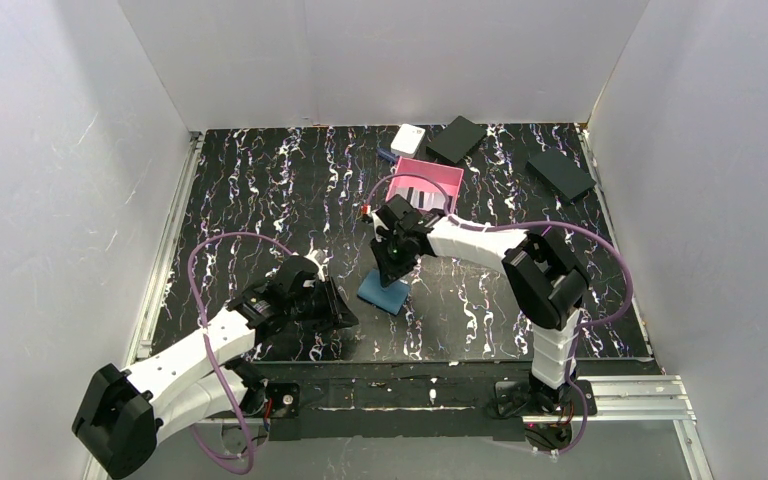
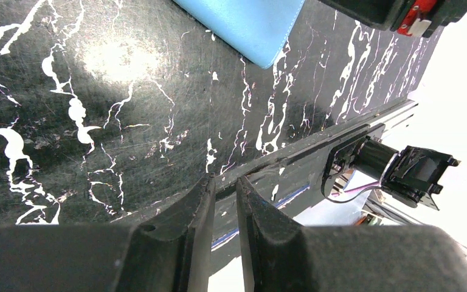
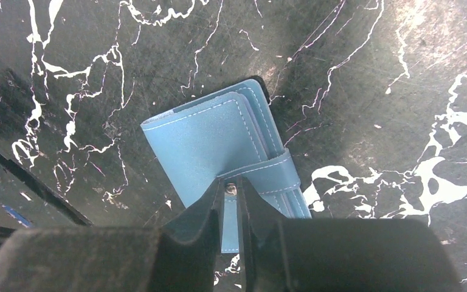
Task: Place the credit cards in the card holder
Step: Close the credit card at the center of the board.
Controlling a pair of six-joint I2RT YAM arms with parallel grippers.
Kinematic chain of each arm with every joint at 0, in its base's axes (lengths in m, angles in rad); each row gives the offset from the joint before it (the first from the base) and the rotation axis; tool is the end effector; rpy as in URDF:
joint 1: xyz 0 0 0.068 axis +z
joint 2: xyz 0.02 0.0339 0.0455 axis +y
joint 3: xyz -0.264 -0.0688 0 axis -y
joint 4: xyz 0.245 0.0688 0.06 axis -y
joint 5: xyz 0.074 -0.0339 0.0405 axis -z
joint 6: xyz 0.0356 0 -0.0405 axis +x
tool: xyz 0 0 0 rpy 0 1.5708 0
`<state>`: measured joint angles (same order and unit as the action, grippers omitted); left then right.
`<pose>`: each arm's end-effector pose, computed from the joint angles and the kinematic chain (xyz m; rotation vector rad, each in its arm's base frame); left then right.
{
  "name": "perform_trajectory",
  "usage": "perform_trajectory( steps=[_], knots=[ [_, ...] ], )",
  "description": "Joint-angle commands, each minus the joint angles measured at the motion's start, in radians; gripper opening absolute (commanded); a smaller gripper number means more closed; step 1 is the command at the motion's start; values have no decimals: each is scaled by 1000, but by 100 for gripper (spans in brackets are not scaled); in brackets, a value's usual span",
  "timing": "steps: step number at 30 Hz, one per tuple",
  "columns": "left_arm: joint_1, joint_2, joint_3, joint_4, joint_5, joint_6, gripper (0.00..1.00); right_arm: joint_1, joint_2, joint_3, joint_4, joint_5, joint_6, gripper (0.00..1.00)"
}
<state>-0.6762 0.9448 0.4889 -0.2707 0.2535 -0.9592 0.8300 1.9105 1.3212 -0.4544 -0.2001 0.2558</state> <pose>0.1448 -0.1276 0.2014 -0.2141 2.5331 -1.0528 0.2646 0.2998 0.1820 -0.8428 2.5938 0.6144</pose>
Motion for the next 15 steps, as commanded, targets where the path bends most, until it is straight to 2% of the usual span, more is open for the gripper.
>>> perform_trajectory(
  steps=[1, 4, 8, 15],
  knots=[
    [4, -34, 13, -33, -9, -1, 19, 38, 8, -51, -9, 59, -1, 21],
    [4, -52, 11, -49, -18, -1, 19, 74, -16, -118, 17, 124, 26, 21],
    [4, -74, 1, -55, -28, -8, 20, 151, -59, -262, 117, 308, 83, 20],
    [4, -108, 3, -87, -39, -9, 20, 220, 21, -479, 285, 468, 213, 17]
  ],
)
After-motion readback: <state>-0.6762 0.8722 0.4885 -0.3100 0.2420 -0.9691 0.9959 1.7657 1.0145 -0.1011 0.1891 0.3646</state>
